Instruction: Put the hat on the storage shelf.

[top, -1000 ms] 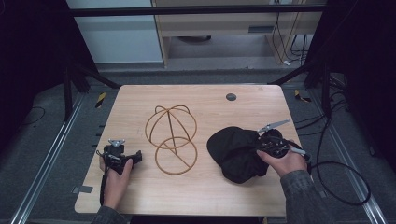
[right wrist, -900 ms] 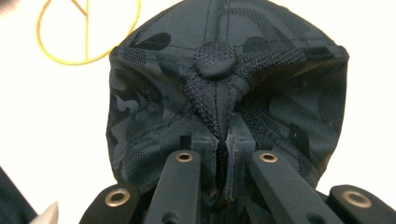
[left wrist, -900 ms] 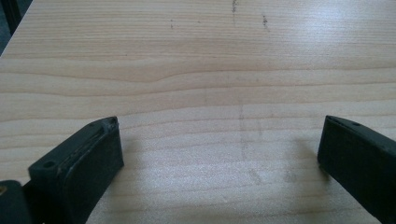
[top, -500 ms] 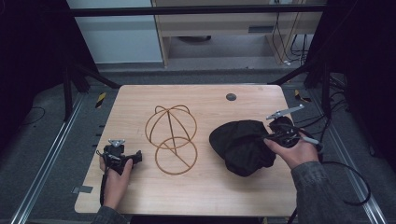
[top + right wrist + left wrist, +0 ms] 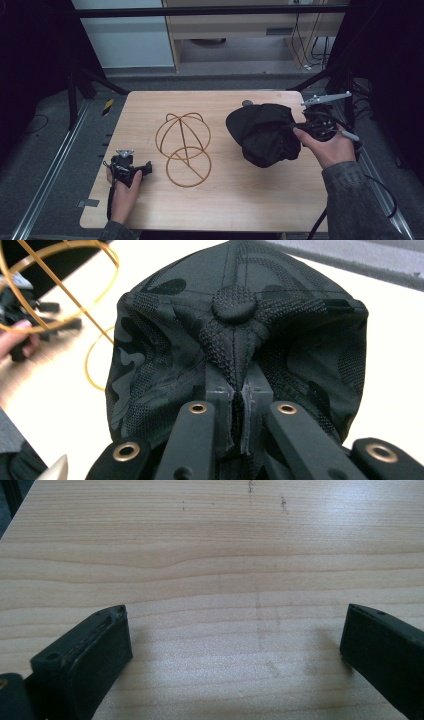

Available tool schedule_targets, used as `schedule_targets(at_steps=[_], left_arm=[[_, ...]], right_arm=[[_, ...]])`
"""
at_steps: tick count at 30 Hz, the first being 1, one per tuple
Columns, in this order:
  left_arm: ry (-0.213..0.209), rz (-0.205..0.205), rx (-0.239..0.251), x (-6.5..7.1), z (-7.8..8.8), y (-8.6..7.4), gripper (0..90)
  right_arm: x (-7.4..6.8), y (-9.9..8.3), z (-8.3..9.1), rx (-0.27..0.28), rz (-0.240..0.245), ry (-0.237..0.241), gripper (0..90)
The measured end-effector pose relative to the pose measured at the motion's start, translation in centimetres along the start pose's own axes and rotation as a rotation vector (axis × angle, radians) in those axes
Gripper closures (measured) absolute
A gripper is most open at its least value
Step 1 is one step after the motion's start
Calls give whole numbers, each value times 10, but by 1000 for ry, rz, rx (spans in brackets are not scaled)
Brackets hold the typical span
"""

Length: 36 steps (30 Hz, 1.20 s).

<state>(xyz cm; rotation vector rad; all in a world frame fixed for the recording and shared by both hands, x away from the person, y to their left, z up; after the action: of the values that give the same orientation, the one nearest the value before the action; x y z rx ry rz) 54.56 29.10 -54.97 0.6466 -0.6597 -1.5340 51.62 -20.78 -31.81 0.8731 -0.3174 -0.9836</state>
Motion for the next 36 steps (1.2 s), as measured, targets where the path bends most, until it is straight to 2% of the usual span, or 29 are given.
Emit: schedule_targets(at_steps=[6, 23, 29, 36], left_arm=[[-1, 0, 1, 0, 0, 0, 0], [-4, -4, 0, 1, 0, 0, 0], [-3, -2, 2, 1, 0, 0, 0], [-3, -2, 2, 1, 0, 0, 0]], right_arm=[[-6, 21, 11, 52, 15, -5, 856], [-31, 76, 36, 137, 46, 14, 857], [-44, 93, 40, 153, 71, 23, 857], [-58, 107, 36, 157, 100, 33, 857]])
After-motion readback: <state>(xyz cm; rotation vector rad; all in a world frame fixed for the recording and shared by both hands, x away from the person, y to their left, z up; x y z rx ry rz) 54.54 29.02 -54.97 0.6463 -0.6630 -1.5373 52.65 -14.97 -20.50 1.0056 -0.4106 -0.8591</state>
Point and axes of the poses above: each handheld gripper's, and its own axes: z roughly backward along the jaws, y roughly out of its top, x roughly to its right, the point moved 6 cm from there along -z, roughly forward along the jaws, and after that the axes turned 2 degrees about x, right-handed, at the moved point
